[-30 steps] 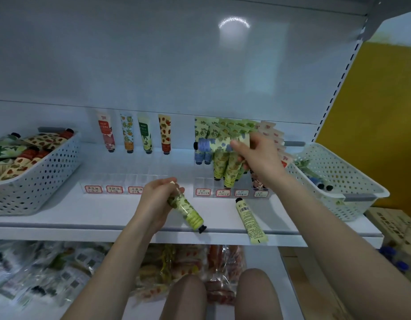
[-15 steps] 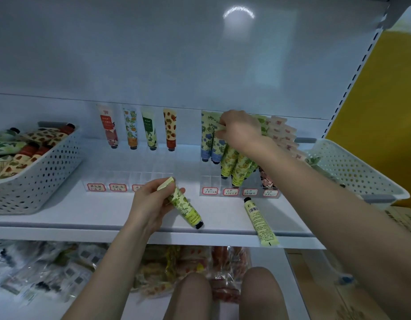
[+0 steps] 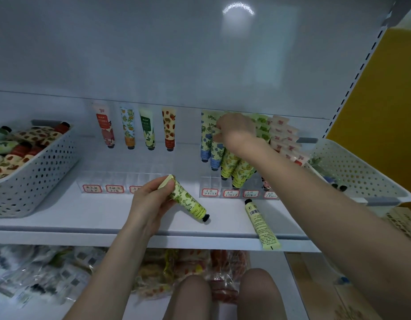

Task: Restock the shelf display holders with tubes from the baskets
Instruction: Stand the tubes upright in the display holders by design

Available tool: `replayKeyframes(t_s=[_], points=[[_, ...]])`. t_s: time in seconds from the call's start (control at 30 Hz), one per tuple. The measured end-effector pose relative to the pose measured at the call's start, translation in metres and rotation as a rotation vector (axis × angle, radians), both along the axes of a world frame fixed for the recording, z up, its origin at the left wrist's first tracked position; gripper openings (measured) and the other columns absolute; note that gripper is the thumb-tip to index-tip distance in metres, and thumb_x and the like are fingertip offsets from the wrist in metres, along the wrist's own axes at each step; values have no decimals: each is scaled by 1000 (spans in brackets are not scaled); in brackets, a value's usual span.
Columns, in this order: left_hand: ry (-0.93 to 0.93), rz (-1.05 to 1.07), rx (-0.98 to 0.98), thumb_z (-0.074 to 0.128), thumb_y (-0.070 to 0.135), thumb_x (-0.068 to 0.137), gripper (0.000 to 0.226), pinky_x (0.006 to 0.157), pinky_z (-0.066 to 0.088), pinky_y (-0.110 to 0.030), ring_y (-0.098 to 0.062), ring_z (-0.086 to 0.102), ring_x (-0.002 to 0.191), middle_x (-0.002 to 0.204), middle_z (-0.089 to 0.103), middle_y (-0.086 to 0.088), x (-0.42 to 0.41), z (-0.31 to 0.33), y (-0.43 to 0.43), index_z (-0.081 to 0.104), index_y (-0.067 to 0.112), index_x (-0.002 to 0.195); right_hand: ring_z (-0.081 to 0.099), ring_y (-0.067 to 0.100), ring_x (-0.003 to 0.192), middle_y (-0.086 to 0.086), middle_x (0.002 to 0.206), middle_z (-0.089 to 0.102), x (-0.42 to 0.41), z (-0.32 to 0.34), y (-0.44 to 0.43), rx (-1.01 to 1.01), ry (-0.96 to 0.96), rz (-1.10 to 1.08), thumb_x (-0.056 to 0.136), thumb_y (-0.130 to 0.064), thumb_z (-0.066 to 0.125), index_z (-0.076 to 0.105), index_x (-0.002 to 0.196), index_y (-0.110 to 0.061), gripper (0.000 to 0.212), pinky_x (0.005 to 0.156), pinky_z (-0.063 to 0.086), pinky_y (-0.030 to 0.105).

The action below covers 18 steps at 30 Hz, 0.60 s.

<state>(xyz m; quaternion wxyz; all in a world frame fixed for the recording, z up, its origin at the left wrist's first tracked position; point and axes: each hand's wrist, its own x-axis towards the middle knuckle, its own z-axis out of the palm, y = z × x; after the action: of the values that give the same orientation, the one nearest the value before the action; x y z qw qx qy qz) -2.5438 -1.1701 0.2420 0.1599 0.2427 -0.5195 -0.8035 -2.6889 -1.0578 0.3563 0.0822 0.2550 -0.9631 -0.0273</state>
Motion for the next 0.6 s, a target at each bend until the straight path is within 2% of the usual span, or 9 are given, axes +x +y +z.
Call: replayKeyframes(t_s=[0.1,0.27,0.43,0.5,0.6], points=[[8,10,9,57,5,89,16,62,56,-18,-14,60,79,89,64,-7,-2,0,1,63,7,104,50,23,76,3,81,52,-1,-1,-1,6,13,-1,92,-25,57,53,84,-12,16,65,41,28],[9,10,18,57,6,89,16,68,55,-23,-14,61,78,87,64,-6,-6,0,3,62,6,104,51,20,72,-1,66,48,-1,-4,-4,43,84,-13,91,-13,55,51,75,-12,17,60,39,25],[32,13,56,56,5,89,13,64,57,-21,-16,61,80,87,64,-7,-5,1,4,62,6,100,50,20,71,-1,66,47,0,-1,-3,52,80,-9,91,-14,55,55,83,-13,8,61,38,25],[36,19,87,55,5,90,9,63,57,-22,-17,61,79,85,64,-8,-4,2,3,63,7,93,52,22,76,1,78,56,2,1,-2,60,94,-2,92,-18,55,60,92,-12,8,63,38,26],[43,20,112,54,5,91,8,63,57,-24,-18,61,77,84,63,-8,-2,4,3,62,6,90,54,26,101,7,106,61,3,2,1,60,137,35,92,-25,56,60,109,-13,22,71,37,29]])
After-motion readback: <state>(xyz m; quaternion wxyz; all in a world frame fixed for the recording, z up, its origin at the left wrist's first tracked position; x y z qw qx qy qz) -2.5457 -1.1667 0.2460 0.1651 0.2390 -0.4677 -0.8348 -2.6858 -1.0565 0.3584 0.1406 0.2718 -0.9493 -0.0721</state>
